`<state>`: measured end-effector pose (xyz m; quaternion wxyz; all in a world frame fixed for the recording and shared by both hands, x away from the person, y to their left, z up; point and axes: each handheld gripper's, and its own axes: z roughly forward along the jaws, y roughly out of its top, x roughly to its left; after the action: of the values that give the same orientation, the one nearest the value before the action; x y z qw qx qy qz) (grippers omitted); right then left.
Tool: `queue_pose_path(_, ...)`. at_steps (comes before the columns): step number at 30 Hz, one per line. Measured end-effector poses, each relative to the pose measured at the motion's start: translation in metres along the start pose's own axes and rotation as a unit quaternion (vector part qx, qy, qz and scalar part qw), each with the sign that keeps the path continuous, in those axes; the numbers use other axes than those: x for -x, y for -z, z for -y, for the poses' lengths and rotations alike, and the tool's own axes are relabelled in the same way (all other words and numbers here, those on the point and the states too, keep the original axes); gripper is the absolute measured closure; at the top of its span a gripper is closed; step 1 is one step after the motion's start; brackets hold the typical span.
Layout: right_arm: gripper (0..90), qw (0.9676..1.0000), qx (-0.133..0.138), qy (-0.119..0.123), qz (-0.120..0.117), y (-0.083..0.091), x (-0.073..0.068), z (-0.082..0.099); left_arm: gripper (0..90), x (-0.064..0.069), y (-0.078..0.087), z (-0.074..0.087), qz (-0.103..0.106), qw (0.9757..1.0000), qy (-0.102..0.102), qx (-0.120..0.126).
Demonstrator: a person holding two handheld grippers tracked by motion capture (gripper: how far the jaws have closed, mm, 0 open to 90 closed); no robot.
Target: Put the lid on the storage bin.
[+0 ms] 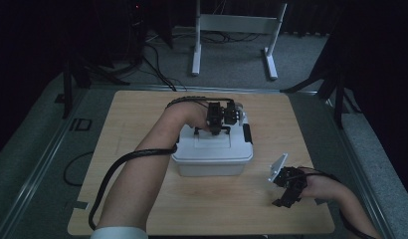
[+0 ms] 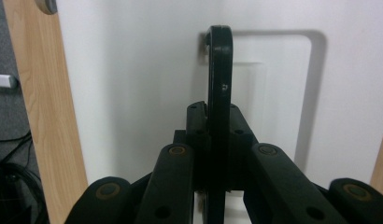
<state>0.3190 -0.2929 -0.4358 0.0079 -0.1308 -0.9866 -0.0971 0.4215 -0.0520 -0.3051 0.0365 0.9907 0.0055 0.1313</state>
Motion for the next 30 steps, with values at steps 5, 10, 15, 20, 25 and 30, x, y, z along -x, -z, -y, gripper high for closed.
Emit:
queue_pose_path(5, 20.2, 1.0, 0.0, -0.001, -0.002, -0.002, -0.001, 0.0, 83.9, -0.002, -0.008, 0.0, 0.005, 0.9999, 0.004, 0.009)
queue_pose_path(10, 20.2, 1.0, -0.001, -0.002, -0.005, -0.003, -0.001, 0.001, 83.2, -0.005, -0.007, 0.004, 0.017, 0.9997, 0.005, 0.018)
queue_pose_path(15, 20.2, 1.0, 0.001, 0.0, -0.005, -0.002, 0.0, 0.0, 64.1, -0.005, -0.004, 0.01, 0.03, 0.999, 0.013, 0.03)
queue_pose_path(20, 20.2, 1.0, 0.001, 0.0, -0.003, -0.001, 0.0, -0.002, 49.5, -0.006, 0.004, 0.02, 0.02, 0.9984, 0.031, 0.044)
queue_pose_path(25, 20.2, 1.0, 0.001, 0.004, -0.002, -0.001, 0.001, -0.004, 40.3, -0.008, 0.011, 0.03, 0.017, 0.9966, 0.054, 0.06)
queue_pose_path(30, 20.2, 1.0, 0.001, 0.002, -0.002, 0.0, 0.001, -0.008, 28.9, -0.011, 0.012, 0.042, 0.017, 0.9952, 0.066, 0.07)
